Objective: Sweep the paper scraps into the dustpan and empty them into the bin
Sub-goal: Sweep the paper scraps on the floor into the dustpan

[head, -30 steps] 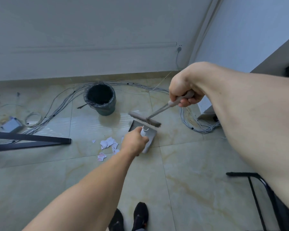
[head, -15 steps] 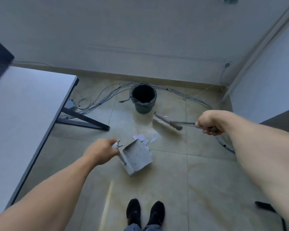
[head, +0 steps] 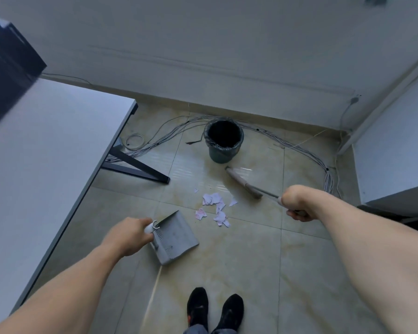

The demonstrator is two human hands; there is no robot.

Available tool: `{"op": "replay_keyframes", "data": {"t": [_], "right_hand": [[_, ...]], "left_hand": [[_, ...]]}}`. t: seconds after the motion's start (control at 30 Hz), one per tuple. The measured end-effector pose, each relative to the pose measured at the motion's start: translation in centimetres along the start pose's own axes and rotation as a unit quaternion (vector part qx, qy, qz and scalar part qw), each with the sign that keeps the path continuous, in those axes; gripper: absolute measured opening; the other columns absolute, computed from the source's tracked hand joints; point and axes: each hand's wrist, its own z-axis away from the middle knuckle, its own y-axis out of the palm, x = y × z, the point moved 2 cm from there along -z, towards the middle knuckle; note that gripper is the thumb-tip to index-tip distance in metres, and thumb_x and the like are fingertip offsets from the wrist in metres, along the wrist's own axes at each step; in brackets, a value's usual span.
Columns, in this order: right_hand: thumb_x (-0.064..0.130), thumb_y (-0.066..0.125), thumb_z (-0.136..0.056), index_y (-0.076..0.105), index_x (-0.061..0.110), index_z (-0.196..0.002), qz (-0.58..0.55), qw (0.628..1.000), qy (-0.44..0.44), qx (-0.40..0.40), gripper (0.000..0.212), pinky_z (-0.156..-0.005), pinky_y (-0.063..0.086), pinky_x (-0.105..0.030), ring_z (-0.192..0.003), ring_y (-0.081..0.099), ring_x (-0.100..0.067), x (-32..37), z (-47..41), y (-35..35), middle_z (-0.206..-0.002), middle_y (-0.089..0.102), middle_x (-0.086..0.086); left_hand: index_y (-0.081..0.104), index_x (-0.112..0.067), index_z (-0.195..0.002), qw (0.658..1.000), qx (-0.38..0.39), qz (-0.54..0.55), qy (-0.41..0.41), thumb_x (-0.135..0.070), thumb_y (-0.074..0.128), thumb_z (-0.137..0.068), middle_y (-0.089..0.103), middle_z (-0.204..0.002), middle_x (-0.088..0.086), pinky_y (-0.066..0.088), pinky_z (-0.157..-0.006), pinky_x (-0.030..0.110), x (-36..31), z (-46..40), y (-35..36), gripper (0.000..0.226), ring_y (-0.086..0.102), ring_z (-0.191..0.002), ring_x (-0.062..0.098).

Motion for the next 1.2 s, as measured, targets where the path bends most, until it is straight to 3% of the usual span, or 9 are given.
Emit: {"op": "replay_keyframes", "data": {"t": [0.1,0.27,0.4,0.63,0.73,0.8,0.97,1.07,1.2], "right_hand": [[0.017,0.032,-0.1,0.049,0.011,-0.105,-0.021,0.999,-0.006,0.024,0.019,-0.037,0.035,-0.01,-0.019,0.041,-0.011,0.6,0.3,2.2,-0.063,0.053,-0.008],[0.012,0.026,-0.098,0.049,0.012,-0.116,-0.05,0.997,-0.009,0.064,0.03,-0.038,0.035,-0.01,-0.022,0.044,-0.01,1.5,1.0,6.3,-0.051,0.053,-0.008],[0.007,0.019,-0.094,0.049,0.008,-0.125,-0.036,0.995,-0.012,0.092,0.043,-0.038,0.035,-0.009,-0.022,0.044,-0.01,2.1,1.8,8.4,-0.06,0.052,-0.009],[0.001,0.019,-0.091,0.05,0.013,-0.105,-0.009,0.99,-0.038,0.139,0.035,-0.04,0.034,-0.01,-0.031,0.049,-0.008,3.6,4.7,8.9,-0.063,0.048,-0.008],[0.001,0.024,-0.092,0.05,0.013,-0.087,0.014,0.988,-0.055,0.142,0.029,-0.043,0.033,-0.011,-0.034,0.05,-0.008,4.3,6.4,7.7,-0.047,0.042,-0.003],[0.001,0.028,-0.093,0.051,0.012,-0.086,0.024,0.988,-0.06,0.141,0.027,-0.043,0.032,-0.011,-0.032,0.049,-0.008,4.7,7.5,6.4,-0.042,0.039,-0.001],[0.011,0.035,-0.098,0.054,0.011,-0.111,0.013,0.988,-0.049,0.144,0.023,-0.039,0.032,-0.012,-0.028,0.048,-0.007,4.6,9.6,3.0,-0.063,0.042,-0.003],[0.014,0.038,-0.099,0.056,0.008,-0.127,0.002,0.989,-0.059,0.137,0.034,-0.038,0.033,-0.012,-0.03,0.047,-0.006,4.5,10.8,1.2,-0.064,0.048,-0.003],[0.018,0.038,-0.1,0.056,0.008,-0.129,-0.018,0.988,-0.068,0.138,0.035,-0.037,0.033,-0.013,-0.033,0.045,-0.006,5.1,12.6,-1.2,-0.06,0.052,-0.002]], "left_hand": [[0.064,-0.022,-0.091,1.0,-0.002,0.018,0.004,-0.035,0.061,-0.082,0.068,-0.083,0.005,0.041,-0.057,0.032,-0.9,-1.4,0.3,0.016,0.057,-0.073,0.026],[0.061,-0.02,-0.093,0.999,-0.002,0.049,0.018,-0.031,0.059,-0.084,0.068,-0.089,0.008,0.041,-0.06,0.033,-4.7,-3.7,1.8,0.014,0.062,-0.087,0.031],[0.064,-0.021,-0.101,0.997,-0.019,0.069,0.004,-0.031,0.058,-0.083,0.069,-0.095,0.007,0.046,-0.065,0.033,-6.2,-5.7,1.6,0.021,0.062,-0.091,0.03],[0.062,-0.02,-0.096,0.997,-0.034,0.076,0.002,-0.029,0.053,-0.082,0.068,-0.089,0.008,0.05,-0.066,0.035,-7.9,-7.1,1.8,0.019,0.062,-0.085,0.031],[0.061,-0.018,-0.094,0.997,-0.034,0.072,0.003,-0.028,0.052,-0.083,0.063,-0.082,0.006,0.047,-0.063,0.034,-7.9,-7.1,1.6,0.017,0.058,-0.079,0.031],[0.062,-0.018,-0.093,0.997,-0.033,0.075,0.003,-0.028,0.053,-0.083,0.067,-0.084,0.008,0.047,-0.064,0.034,-7.7,-6.9,1.6,0.017,0.061,-0.082,0.032],[0.063,-0.018,-0.092,0.995,-0.028,0.091,0.005,-0.028,0.055,-0.083,0.069,-0.088,0.009,0.051,-0.068,0.037,-7.3,-6.2,1.2,0.016,0.064,-0.086,0.032],[0.063,-0.02,-0.095,0.995,-0.022,0.096,-0.004,-0.029,0.055,-0.083,0.069,-0.092,0.008,0.051,-0.069,0.035,-6.8,-5.6,0.5,0.017,0.063,-0.088,0.032],[0.064,-0.022,-0.096,0.994,-0.017,0.103,-0.012,-0.029,0.056,-0.084,0.069,-0.093,0.007,0.046,-0.065,0.032,-5.7,-4.4,-0.7,0.016,0.062,-0.086,0.029]]}}
